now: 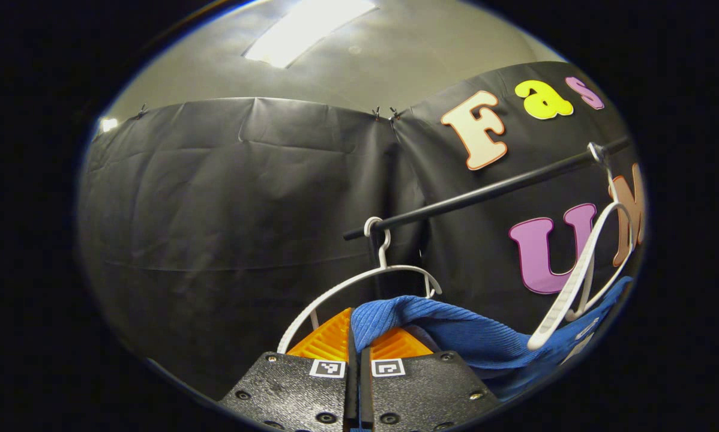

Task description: Grasp the clothes on the hanger with both hands and then place them into the laundry hamper below.

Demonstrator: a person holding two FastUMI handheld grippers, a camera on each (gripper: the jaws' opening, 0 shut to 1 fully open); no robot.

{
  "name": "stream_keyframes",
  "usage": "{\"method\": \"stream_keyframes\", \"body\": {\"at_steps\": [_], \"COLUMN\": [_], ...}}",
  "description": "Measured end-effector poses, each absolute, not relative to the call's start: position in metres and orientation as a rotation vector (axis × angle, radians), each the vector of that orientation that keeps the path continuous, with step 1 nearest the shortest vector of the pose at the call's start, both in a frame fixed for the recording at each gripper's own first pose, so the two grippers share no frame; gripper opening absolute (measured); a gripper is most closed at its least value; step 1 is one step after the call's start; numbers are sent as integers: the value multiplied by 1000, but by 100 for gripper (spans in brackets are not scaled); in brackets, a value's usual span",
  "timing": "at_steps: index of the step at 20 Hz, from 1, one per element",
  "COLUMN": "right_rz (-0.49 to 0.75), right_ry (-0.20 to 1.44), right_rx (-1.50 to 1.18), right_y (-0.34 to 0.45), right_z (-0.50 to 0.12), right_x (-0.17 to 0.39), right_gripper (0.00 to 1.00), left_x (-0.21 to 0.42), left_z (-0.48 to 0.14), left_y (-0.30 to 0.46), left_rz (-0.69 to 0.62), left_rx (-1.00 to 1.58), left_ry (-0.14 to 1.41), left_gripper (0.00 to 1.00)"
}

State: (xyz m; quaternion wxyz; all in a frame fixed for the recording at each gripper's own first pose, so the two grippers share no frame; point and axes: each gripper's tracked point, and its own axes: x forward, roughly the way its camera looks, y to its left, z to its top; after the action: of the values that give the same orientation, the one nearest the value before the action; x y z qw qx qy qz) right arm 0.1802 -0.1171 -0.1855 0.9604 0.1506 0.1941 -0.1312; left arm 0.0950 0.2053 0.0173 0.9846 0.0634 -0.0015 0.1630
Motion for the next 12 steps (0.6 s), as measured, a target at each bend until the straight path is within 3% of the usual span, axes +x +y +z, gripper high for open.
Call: {"method": "stream_keyframes", "body": {"at_steps": [12], "right_rz": [-198], "right_ry": [453], "right_rx": [261], "right_y": [-80], "right_z": [-196], "right_x": [135], "right_gripper": [0], "left_x": [57], "left_z": [-73], "left_y": [128], "left_rz": [138], "left_rx": [164], "left_ry": [165], "left_gripper": [2]}}
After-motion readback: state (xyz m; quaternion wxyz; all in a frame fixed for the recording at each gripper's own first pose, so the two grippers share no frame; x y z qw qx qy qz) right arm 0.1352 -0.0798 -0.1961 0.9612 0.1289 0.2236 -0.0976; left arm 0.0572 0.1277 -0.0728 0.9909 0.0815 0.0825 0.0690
